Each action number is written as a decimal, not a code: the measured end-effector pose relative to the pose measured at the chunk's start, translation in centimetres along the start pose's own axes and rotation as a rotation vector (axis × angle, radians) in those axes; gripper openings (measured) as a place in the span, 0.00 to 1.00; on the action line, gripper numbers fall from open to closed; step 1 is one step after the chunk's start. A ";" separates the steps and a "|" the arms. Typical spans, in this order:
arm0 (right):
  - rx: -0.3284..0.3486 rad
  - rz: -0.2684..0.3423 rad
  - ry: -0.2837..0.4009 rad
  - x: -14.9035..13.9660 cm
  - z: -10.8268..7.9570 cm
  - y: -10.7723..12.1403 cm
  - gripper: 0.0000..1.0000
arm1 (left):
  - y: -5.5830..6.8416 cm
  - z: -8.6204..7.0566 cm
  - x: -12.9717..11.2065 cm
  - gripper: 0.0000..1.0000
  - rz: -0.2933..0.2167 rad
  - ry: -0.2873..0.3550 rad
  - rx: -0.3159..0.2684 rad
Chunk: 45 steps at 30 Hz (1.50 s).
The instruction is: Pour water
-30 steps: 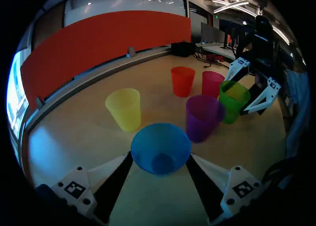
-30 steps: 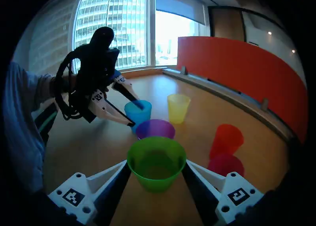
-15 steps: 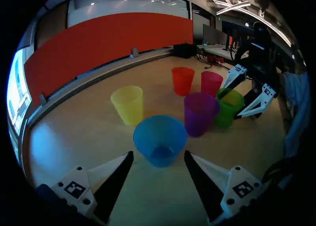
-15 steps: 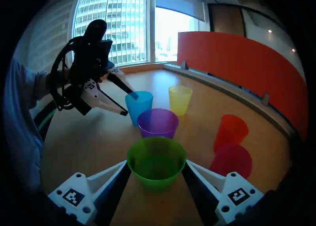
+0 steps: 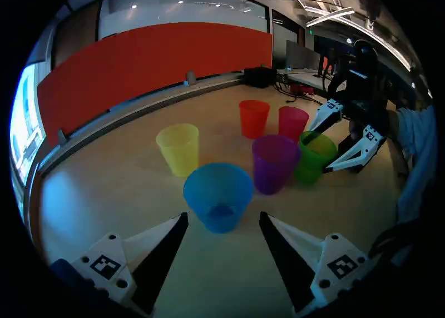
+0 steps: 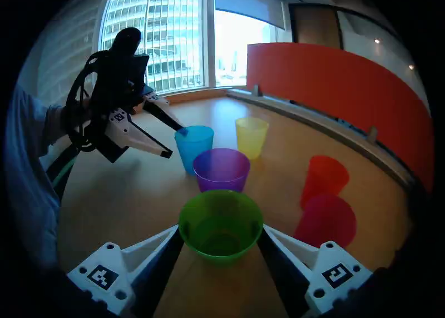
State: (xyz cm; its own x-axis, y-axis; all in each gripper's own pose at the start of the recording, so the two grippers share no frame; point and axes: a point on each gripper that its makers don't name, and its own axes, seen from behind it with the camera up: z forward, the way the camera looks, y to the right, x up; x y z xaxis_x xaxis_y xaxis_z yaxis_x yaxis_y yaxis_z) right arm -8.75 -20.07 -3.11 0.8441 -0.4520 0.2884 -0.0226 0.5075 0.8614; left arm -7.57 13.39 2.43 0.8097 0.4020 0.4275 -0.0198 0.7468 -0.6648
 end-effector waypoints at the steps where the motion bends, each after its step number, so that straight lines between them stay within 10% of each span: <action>1: -0.001 0.002 0.000 0.0 -0.1 0.0 0.95 | 0.0 0.0 0.0 0.96 -0.001 0.000 -0.001; 27: -0.116 0.042 0.017 -1.1 -6.0 0.8 1.00 | 0.5 -4.1 -0.1 0.96 -0.038 0.058 0.069; 45: -0.281 0.098 0.188 3.2 -11.7 2.9 1.00 | -1.4 -9.0 3.4 0.95 -0.104 0.270 0.237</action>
State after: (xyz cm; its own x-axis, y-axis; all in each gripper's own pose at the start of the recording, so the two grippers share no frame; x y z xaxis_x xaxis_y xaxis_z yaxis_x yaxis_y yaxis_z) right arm 0.16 -11.49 -4.57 0.9296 -0.2612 0.2600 0.0173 0.7355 0.6773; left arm 0.55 8.95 -0.70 0.9393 0.1872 0.2873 -0.0390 0.8907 -0.4529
